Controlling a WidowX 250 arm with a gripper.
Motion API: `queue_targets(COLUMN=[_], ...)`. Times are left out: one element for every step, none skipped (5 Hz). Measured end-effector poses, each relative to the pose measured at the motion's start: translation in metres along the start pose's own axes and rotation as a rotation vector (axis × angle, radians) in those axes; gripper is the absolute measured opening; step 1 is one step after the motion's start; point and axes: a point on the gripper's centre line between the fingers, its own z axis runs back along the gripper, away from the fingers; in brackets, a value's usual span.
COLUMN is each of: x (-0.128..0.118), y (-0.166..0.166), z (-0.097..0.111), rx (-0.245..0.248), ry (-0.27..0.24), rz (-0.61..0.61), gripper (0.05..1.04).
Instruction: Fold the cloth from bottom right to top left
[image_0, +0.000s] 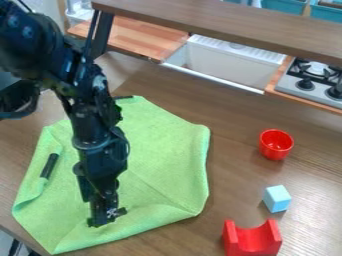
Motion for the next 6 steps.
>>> queue_targets(x=[0.0011,0.0029,0.0032,0.0043,0.0048,0.0048], y=[-0.0015,-0.0020,-0.0028,-0.0029,-0.0014,-0.0016], z=[-0.0037,-0.0070,-0.0082,-0.0086,-0.0100,-0.0099], rx=[0.001,0.001,0.001,0.004,0.012,0.012], ry=[0.011,0.020,0.026,0.022,0.020,0.018], rz=[0.006,0.010,0.010,0.007,0.004,0.005], gripper=[0.742,0.639,0.475,0.246,0.081,0.049])
